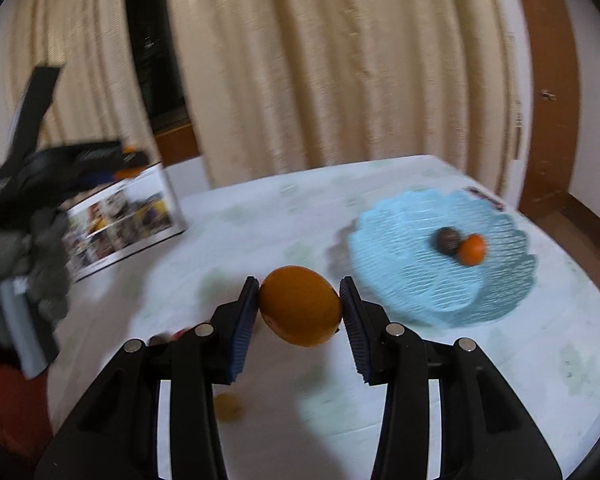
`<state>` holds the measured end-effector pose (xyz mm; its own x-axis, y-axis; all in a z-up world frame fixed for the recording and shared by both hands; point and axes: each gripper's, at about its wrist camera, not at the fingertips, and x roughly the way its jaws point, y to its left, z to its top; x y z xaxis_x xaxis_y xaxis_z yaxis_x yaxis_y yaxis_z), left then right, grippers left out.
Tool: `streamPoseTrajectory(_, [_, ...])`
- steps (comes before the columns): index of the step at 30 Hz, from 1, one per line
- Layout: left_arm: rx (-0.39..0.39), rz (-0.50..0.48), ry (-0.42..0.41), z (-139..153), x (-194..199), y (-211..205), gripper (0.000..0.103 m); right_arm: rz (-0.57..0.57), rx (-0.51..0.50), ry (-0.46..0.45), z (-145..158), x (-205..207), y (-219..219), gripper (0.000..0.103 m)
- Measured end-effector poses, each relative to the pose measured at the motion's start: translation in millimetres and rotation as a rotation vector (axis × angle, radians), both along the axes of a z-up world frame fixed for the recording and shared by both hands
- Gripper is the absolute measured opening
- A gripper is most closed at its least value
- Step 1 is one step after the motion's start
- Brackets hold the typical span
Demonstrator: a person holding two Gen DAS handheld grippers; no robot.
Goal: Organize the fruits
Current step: 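Grasp the large orange with the right tool while the left tool holds the tangerine, then release the large orange into the basket with the right tool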
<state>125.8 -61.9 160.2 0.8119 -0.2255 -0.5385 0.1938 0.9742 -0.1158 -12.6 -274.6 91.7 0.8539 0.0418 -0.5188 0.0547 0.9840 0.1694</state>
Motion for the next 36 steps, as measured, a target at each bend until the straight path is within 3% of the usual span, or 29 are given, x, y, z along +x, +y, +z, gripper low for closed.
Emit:
streamPoseTrajectory(13, [0.036, -0.047, -0.002, -5, -8, -22, 0.043, -0.196, 0.019, 0.008, -6, 16, -78, 0.043])
streamPoseTrajectory(23, [0.041, -0.069, 0.013, -9, -8, -29, 0.043, -0.279, 0.077, 0.094, -38, 28, -112, 0.044])
streamPoseTrajectory(26, [0.045, -0.072, 0.016, -11, -8, -31, 0.043, -0.302, 0.088, 0.082, -40, 23, -119, 0.050])
streamPoseTrajectory(36, [0.067, -0.109, 0.023, -17, -13, -46, 0.043, -0.399, 0.100, 0.030, -44, -7, -136, 0.053])
